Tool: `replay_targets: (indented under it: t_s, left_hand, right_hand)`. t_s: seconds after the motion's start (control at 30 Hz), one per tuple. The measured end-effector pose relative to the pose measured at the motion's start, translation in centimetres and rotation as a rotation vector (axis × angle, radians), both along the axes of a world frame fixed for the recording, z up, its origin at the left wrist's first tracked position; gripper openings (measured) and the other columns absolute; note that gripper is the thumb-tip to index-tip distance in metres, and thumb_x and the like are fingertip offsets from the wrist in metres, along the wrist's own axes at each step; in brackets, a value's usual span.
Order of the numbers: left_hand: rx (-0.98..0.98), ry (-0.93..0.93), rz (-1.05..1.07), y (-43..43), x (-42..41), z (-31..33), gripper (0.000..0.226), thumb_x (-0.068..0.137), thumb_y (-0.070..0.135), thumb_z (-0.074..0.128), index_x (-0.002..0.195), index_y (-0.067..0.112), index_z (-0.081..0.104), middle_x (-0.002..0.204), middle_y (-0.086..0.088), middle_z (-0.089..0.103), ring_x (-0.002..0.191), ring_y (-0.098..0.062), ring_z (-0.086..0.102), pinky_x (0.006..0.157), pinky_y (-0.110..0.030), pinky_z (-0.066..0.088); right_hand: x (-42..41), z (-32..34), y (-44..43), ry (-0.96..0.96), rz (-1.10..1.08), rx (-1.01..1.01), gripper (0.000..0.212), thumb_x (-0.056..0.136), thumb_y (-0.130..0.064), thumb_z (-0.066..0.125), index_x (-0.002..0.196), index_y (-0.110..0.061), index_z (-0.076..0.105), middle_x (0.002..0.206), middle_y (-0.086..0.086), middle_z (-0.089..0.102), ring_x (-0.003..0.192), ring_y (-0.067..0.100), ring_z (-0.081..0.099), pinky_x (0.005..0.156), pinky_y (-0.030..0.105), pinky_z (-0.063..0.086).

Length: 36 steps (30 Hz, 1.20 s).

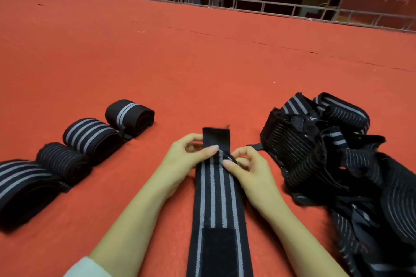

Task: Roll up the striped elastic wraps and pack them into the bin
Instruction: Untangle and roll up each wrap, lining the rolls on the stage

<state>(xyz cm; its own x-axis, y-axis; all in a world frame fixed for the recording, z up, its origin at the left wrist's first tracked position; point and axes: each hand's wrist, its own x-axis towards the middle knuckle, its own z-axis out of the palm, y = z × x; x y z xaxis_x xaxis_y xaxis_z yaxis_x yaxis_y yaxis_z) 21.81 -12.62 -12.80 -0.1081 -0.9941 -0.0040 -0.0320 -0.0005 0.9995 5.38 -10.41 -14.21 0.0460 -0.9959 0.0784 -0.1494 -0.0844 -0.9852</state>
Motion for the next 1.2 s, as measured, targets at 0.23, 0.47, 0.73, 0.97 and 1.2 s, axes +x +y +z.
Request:
replay_targets:
  t_s: [0.23,0.47,0.73,0.97,1.2]
  left_hand:
    - [0.001,0.228,0.017,-0.7,0.0,1.0,0.061,0.065,0.015,0.081,0.119,0.021,0.055,0.104,-0.014,0.072,0.090,-0.026,0.070,0.082,-0.040,0.053]
    - [-0.016,0.287,0.134,-0.7,-1.2,0.7,0.067,0.075,-0.001,0.074,0.132,0.020,0.047,0.111,-0.011,0.067,0.095,-0.021,0.070,0.081,-0.032,0.057]
    - [-0.153,0.154,0.144,-0.3,-1.9,1.1,0.028,0.073,-0.004,0.076,0.094,0.014,0.070,0.065,0.007,0.068,0.066,-0.008,0.067,0.064,-0.019,0.053]
    - [-0.175,0.031,0.098,-0.2,-1.6,1.6,0.007,0.081,0.016,0.073,0.087,0.012,0.074,0.085,-0.006,0.074,0.082,-0.015,0.069,0.076,-0.030,0.056]
    - [-0.207,0.026,0.160,-0.1,-2.1,1.4,0.004,0.081,0.010,0.073,0.077,0.012,0.073,0.070,0.004,0.073,0.068,-0.004,0.066,0.063,-0.017,0.051]
  right_hand:
    - [-0.4,-0.3,-0.5,-0.056,0.116,-0.042,0.019,0.087,-0.008,0.068,0.105,-0.015,0.068,0.095,0.001,0.075,0.084,0.006,0.068,0.065,0.011,0.045]
    - [-0.4,-0.3,-0.4,-0.097,0.127,-0.051,0.026,0.084,-0.011,0.071,0.106,-0.023,0.068,0.092,0.020,0.070,0.078,0.017,0.065,0.073,0.030,0.052]
    - [-0.2,-0.2,-0.3,-0.151,0.057,-0.064,0.017,0.091,-0.024,0.062,0.098,-0.015,0.074,0.096,0.005,0.075,0.093,0.025,0.069,0.086,0.042,0.051]
    - [-0.1,0.2,-0.3,-0.145,0.011,-0.071,0.017,0.090,-0.010,0.062,0.080,-0.005,0.073,0.072,0.001,0.072,0.066,0.006,0.063,0.062,0.018,0.047]
    - [0.1,0.5,0.0,-0.256,0.062,-0.059,0.012,0.090,-0.007,0.061,0.091,-0.004,0.072,0.079,0.005,0.074,0.072,0.011,0.068,0.065,0.019,0.051]
